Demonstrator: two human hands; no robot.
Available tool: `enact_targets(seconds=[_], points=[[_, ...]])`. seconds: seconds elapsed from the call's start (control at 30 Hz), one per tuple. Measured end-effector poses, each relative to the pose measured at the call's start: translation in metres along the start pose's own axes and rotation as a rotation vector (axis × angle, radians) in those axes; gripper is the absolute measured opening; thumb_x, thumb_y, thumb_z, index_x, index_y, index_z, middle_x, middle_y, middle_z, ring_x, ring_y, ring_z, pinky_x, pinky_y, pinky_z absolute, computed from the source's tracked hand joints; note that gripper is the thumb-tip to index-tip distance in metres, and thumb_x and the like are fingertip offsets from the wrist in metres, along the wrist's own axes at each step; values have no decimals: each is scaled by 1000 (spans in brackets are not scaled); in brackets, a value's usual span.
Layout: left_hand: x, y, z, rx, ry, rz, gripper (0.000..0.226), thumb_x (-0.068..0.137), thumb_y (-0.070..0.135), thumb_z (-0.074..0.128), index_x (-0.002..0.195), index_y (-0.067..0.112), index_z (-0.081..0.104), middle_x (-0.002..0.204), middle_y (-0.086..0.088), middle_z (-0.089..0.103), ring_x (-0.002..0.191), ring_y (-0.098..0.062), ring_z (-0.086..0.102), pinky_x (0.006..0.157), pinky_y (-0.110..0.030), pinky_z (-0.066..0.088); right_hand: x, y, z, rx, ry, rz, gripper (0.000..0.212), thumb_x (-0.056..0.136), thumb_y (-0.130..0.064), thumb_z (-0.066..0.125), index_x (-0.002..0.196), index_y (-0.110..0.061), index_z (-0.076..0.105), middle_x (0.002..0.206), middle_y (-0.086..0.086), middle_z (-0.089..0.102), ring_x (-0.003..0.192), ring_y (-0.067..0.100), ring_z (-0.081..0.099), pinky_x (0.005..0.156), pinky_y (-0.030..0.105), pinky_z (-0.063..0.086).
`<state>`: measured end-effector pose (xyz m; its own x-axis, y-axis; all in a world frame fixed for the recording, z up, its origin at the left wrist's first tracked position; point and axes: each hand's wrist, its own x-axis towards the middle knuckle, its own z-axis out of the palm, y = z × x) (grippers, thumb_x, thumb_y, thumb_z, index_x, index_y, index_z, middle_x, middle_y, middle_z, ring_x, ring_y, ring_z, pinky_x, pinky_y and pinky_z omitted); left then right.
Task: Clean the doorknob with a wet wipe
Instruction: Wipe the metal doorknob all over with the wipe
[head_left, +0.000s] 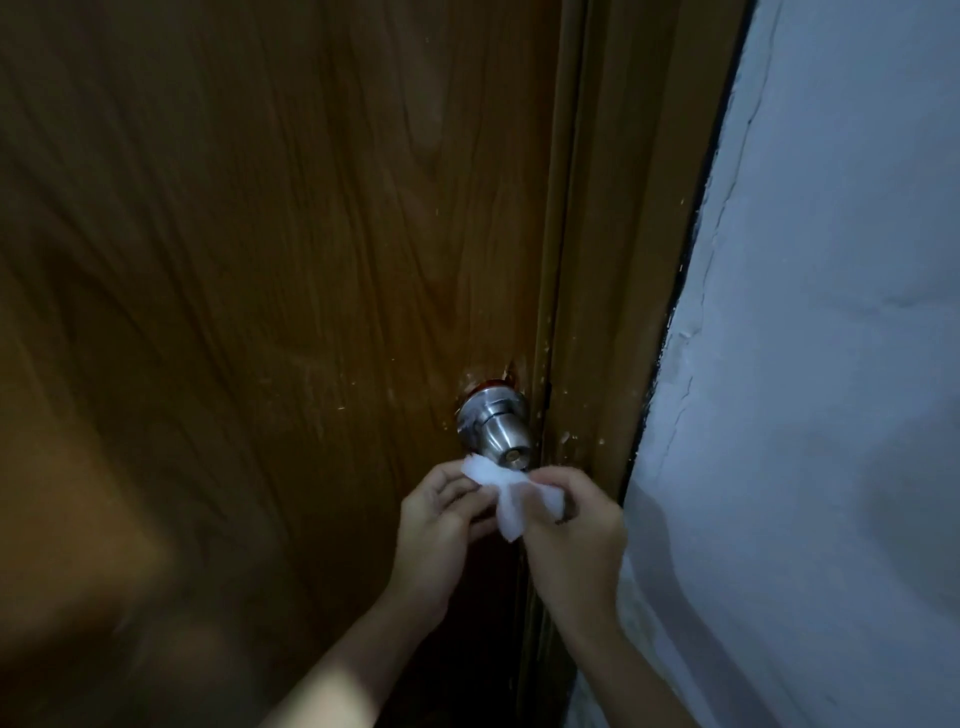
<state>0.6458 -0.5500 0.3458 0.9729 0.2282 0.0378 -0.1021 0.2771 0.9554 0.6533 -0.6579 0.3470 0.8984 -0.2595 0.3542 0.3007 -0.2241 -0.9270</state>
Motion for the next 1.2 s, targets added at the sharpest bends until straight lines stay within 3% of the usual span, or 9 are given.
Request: enact_targets(seconds=[0.17,0.3,0.4,0.47,0.6,0.7,0.8,1.03,1.2], points=[[8,9,0,256,106,142,25,83,13,62,99,32,58,99,8,65,84,3,64,56,-13,52,12,-11,-1,-57,301,-294,14,80,5,62,89,-4,67,82,6,68,74,16,64,61,10,48],[10,11,-1,373,82,197,27,84,12,61,104,30,60,101,10,65,85,4,64,59,-12,52,14,-8,15,-307,55,-563,35,75,15,63,109,5,62,110,22,67,103,29,64,88,31,50],[12,11,-2,415,88,219,27,83,14,62,107,26,62,103,6,67,87,1,65,68,-20,55,11,3,20,-372,-58,-552,55,76,15,63,126,-2,47,127,24,55,117,34,52,94,39,41],[12,13,-3,416,87,221,26,83,16,63,107,23,63,104,4,69,90,-3,66,75,-27,55,15,4,18,-313,-75,-540,49,82,6,59,128,-4,45,129,22,54,121,30,50,98,31,38],[14,16,-3,463,65,259,24,83,8,61,104,19,66,100,2,70,90,-6,66,78,-29,55,14,6,21,-325,-124,-721,26,86,-7,53,109,3,63,117,20,63,118,26,54,98,38,46],[15,18,-5,506,31,245,26,84,7,59,104,22,65,101,5,69,88,-2,65,74,-22,56,18,-3,23,-196,-13,-588,14,80,-4,67,94,-2,68,104,8,69,106,16,62,88,23,52],[17,21,-6,566,27,264,30,83,6,60,107,22,64,105,7,65,87,4,63,68,-13,53,33,-14,24,-82,81,-452,6,78,-6,71,83,-8,67,78,-2,69,74,1,62,62,17,53],[18,21,-2,947,51,527,45,75,17,71,116,27,55,108,17,51,96,3,52,76,-17,49,27,-1,24,-221,23,-670,31,76,14,62,105,3,65,106,17,68,102,14,59,91,9,42],[25,25,2,1029,58,593,45,73,16,74,114,24,58,112,8,59,102,-4,50,82,-23,48,29,-5,22,29,70,-86,17,89,-10,57,99,-10,70,72,-3,70,65,-7,60,56,4,45]])
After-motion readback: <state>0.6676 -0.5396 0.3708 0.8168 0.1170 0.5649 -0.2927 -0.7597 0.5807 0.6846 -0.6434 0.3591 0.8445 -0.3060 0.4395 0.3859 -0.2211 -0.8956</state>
